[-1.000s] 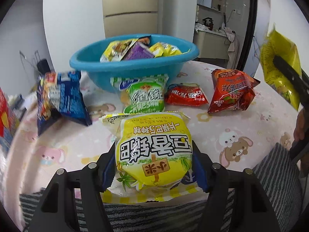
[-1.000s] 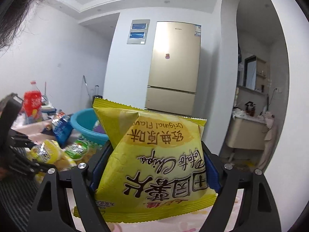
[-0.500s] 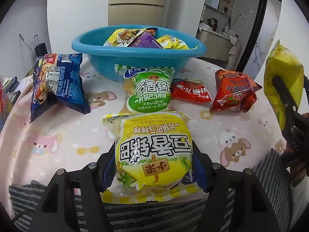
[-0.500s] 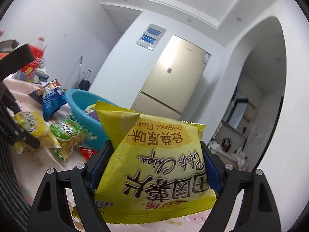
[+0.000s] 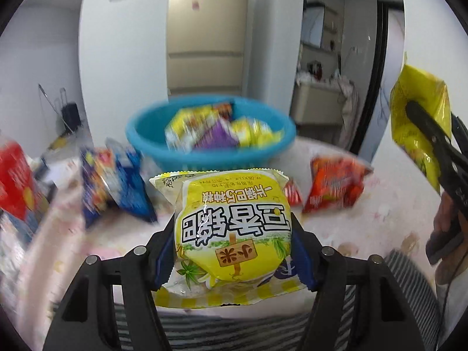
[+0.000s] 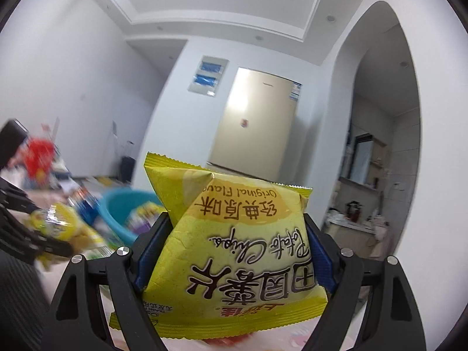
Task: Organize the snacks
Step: 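Carry both yellow bags over the teal basin and open both tools to drop them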
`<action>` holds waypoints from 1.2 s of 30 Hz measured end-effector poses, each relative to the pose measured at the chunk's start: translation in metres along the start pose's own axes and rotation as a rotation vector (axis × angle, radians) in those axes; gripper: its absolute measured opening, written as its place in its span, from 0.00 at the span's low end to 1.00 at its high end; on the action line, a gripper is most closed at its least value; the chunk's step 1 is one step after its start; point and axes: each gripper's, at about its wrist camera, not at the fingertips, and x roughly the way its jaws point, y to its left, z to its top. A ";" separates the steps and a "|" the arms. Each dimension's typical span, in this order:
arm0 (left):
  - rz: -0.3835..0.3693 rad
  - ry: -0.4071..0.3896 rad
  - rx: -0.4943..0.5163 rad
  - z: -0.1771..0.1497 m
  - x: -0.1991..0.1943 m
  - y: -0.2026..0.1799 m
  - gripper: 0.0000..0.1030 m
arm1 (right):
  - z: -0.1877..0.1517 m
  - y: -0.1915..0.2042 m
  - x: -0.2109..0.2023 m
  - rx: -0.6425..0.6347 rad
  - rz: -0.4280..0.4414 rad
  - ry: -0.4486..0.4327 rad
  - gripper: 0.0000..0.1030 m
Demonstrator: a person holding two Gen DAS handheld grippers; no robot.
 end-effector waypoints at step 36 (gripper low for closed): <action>0.008 -0.397 -0.089 0.218 0.019 0.087 0.67 | 0.143 -0.027 0.177 0.365 0.223 -0.048 0.81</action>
